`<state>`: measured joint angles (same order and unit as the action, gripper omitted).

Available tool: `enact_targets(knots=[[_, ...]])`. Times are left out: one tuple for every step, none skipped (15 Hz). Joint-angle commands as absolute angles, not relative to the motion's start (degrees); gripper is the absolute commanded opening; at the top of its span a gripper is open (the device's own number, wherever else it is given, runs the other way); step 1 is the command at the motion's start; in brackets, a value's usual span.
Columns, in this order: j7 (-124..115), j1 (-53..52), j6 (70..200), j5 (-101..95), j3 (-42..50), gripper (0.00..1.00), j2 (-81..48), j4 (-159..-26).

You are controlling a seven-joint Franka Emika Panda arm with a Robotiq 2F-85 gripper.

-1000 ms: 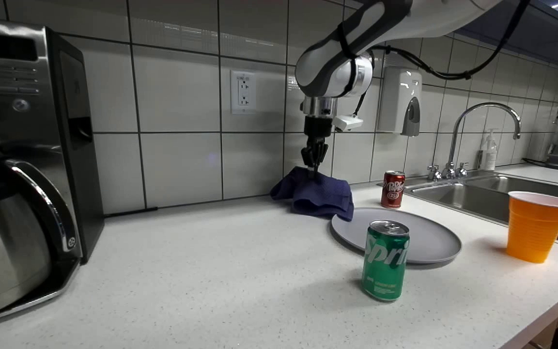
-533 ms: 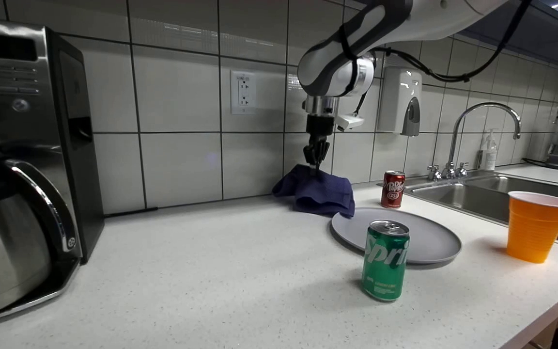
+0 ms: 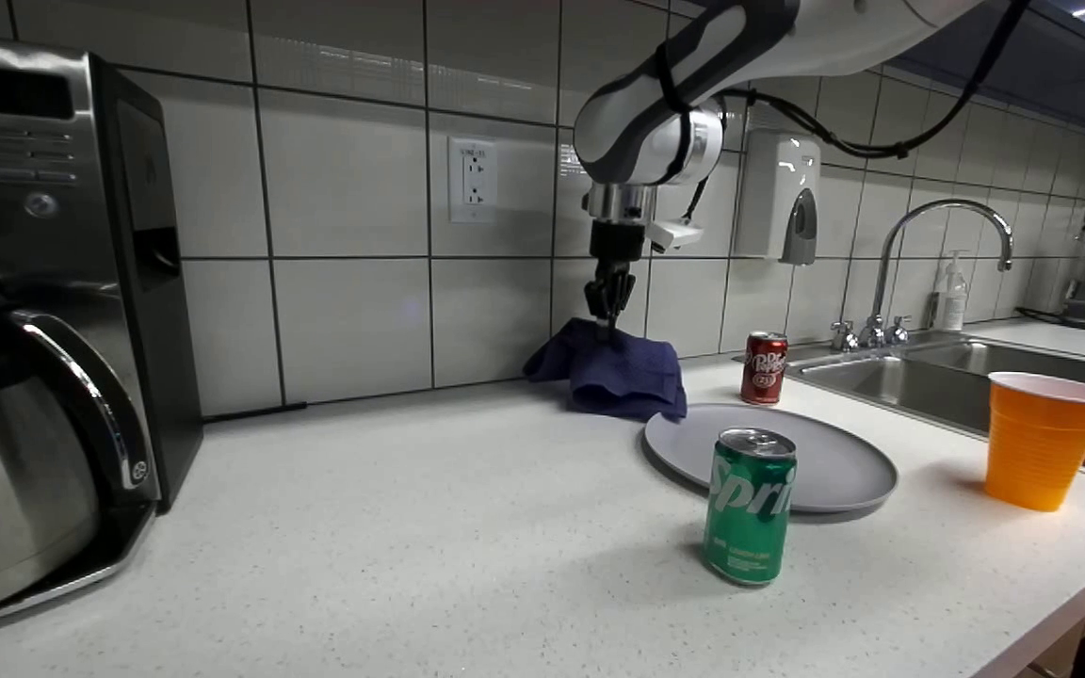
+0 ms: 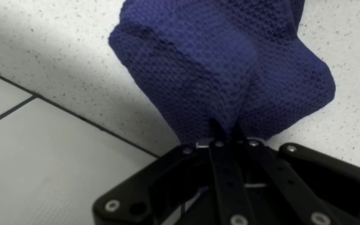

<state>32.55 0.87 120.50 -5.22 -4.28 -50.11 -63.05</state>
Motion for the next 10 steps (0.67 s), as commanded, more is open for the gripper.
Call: enact_targets(knots=[[33.53, 0.81, 119.36, -5.75, -5.18, 0.02, -48.16, -64.16], [33.47, 0.72, 119.50, -5.75, -5.23, 0.02, -48.00, -64.22], [33.45, 0.60, 119.51, -5.80, -5.24, 0.02, -47.88, -64.17], [33.44, 0.49, 119.60, -5.84, -5.23, 0.02, -47.76, -64.20], [33.43, 0.39, 119.68, -5.87, -5.21, 0.02, -47.67, -64.24], [33.46, 0.33, 119.73, -5.87, -5.22, 0.02, -47.60, -64.28], [33.47, 0.26, 119.74, -5.86, -5.24, 0.02, -47.55, -64.29], [33.44, 0.18, 119.93, -5.93, -5.20, 0.02, -47.47, -64.43], [33.43, 0.13, 120.01, -5.92, -5.22, 0.02, -47.43, -64.42], [33.46, 0.13, 120.11, -5.91, -5.23, 0.02, -47.36, -64.50]])
